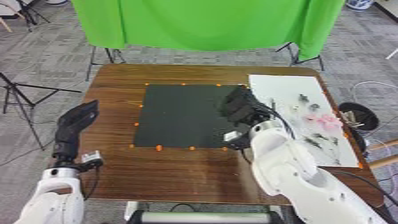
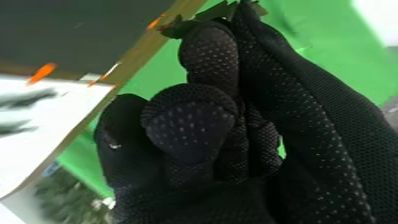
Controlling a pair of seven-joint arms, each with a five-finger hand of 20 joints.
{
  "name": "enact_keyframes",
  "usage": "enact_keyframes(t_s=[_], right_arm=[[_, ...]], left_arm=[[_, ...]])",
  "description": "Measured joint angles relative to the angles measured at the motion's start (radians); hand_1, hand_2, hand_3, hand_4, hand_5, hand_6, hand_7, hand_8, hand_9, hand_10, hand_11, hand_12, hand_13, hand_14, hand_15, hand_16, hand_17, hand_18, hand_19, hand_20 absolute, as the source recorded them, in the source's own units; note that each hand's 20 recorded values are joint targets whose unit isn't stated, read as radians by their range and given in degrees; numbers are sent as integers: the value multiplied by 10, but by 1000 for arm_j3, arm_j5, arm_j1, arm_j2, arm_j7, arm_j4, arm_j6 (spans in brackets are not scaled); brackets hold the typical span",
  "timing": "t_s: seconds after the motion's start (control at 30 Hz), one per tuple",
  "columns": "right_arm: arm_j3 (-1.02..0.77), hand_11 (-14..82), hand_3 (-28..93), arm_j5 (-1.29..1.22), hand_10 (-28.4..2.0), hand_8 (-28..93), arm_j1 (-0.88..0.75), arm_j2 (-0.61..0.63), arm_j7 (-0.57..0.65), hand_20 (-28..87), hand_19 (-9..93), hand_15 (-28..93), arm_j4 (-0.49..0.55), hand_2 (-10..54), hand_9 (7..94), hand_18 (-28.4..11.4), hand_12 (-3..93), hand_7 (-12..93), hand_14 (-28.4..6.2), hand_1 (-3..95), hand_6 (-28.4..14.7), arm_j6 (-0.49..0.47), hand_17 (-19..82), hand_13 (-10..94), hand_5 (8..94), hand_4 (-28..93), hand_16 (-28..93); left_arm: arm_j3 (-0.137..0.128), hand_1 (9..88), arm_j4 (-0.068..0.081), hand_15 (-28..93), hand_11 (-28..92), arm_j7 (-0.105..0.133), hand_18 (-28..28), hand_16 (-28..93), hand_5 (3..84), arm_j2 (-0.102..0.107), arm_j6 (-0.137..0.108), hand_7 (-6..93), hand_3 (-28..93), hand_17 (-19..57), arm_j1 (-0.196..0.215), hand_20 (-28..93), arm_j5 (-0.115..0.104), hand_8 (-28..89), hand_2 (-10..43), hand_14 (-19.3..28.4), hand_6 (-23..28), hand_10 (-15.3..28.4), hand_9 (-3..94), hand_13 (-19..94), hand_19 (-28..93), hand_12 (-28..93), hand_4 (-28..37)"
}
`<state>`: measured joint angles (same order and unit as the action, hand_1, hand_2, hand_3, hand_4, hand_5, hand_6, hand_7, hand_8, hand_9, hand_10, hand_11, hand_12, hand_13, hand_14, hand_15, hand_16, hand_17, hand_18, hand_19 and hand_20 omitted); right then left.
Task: Arrange flowers
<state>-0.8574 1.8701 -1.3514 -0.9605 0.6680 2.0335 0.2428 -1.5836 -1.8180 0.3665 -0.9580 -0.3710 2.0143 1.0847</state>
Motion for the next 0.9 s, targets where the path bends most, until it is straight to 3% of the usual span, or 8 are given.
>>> enact_keyframes(t_s=[0.13, 0.27, 0.53, 0.67, 0.9], right_arm=[[63, 249, 632, -15, -112, 254, 72, -35, -13, 404, 909, 562, -38, -95, 887, -68, 548, 299, -14, 561, -50, 1, 704, 937, 769, 240, 331], [130, 249, 631, -13, -112, 253, 139, -63, -24, 401, 906, 562, -74, -95, 888, -65, 543, 300, -13, 561, -51, 3, 708, 937, 768, 243, 328], [288, 256, 629, 77, -113, 246, 269, -106, -30, 394, 895, 564, -152, -95, 888, -58, 531, 304, -10, 560, -52, -20, 716, 937, 768, 246, 317], [337, 257, 628, 66, -113, 244, 302, -137, -45, 396, 893, 564, -181, -95, 888, -57, 529, 309, -10, 560, -53, -39, 717, 937, 765, 245, 314], [422, 261, 628, -83, -113, 231, 341, -186, -64, 397, 889, 566, -219, -95, 888, -56, 522, 321, -10, 560, -54, -50, 720, 937, 761, 247, 307]], left_arm=[[7, 265, 12, 184, 183, 11, 104, -2, 471, 1, -21, 173, 715, 62, 7, 136, -23, -83, -76, 159, 22, 125, 416, 357, 120, 104, -219], [13, 265, 13, 186, 184, 20, 104, -3, 472, 6, -45, 175, 714, 62, 20, 137, -49, -85, -72, 159, 22, 125, 418, 359, 121, 103, -220], [21, 262, 12, 186, 186, 22, 103, -4, 472, 16, -60, 177, 717, 63, 32, 137, -58, -86, -73, 159, 22, 126, 419, 359, 120, 103, -219], [43, 262, 13, 186, 186, 21, 103, -4, 471, 21, -62, 178, 718, 62, 27, 137, -58, -86, -73, 159, 21, 126, 419, 359, 121, 102, -220], [105, 262, 16, 186, 184, 19, 103, -4, 469, 29, -61, 176, 717, 62, -9, 137, -56, -86, -72, 159, 22, 126, 417, 359, 121, 102, -221]])
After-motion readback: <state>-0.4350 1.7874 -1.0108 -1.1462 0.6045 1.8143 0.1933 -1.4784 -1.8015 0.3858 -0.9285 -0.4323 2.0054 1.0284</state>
